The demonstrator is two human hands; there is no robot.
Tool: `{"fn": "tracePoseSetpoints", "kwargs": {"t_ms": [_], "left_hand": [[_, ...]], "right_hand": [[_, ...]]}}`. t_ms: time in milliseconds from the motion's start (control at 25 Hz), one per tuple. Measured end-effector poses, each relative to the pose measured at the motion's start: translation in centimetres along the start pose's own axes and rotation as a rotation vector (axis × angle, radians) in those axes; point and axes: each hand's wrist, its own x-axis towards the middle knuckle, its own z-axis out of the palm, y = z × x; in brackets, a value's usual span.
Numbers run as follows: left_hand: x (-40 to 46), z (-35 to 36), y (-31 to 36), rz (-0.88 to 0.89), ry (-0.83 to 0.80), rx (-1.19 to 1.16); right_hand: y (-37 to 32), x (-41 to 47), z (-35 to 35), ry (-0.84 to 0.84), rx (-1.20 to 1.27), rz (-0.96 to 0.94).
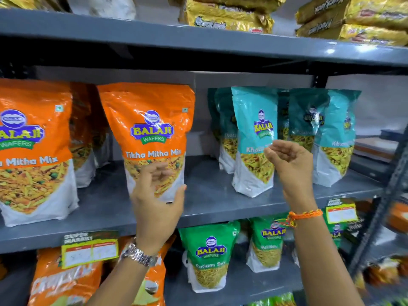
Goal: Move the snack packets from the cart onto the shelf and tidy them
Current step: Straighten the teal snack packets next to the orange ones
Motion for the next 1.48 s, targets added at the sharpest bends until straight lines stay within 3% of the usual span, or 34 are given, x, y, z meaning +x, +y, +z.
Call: {"fn": "tracePoseSetpoints", "kwargs": {"t_ms": [120,280,480,560,640,880,1160,1240,1360,1400,1480], "left_hand": [[0.1,6.2,2.1,-0.132,-0.177,-0.022],[-0.1,13.3,2.8,-0.218,-0.397,0.109],[-1.1,19.1,3.2,-0.308,-0.442,0.215],[-1.2,20.2,2.8,-0.326,-0.420,0.225],[-1.0,20.3,1.9,-0.339,-0.407,0.204],[1.4,18.9,-0.9,-0.395,-0.626,0.125],[1.3,18.8,-1.0,-0.425,-0.667,0.044],[0.4,18.7,0.3,-0.476,-0.592,0.025],[-2.3,19.0,3.1,-0.368,-0.219,0.146],[-3.3,19.2,4.5,-0.258,-0.123,0.157],[-5.1,20.9,7.1,-0.099,-0.094,0.133]], "right_hand": [[3.8,3.1,-3.0,-0.011,-0.043,0.072],[7.6,7.6,-5.5,-0.299,-0.096,0.255],[8.9,11.9,-6.4,-0.809,-0.150,0.286],[9.4,12.3,-6.2,-0.875,-0.126,0.283],[10.2,11.7,-6.1,-0.833,-0.138,0.272],[10.6,8.4,-6.3,-0.624,-0.222,0.130],[9.5,7.8,-6.5,-0.610,-0.282,0.085],[8.7,7.4,-7.0,-0.652,-0.341,0.083],[8.3,7.4,-10.2,-0.638,-0.286,0.085],[7.9,7.9,-12.1,-0.551,-0.206,0.069],[7.1,9.9,-16.7,-0.259,-0.058,0.006]]}}
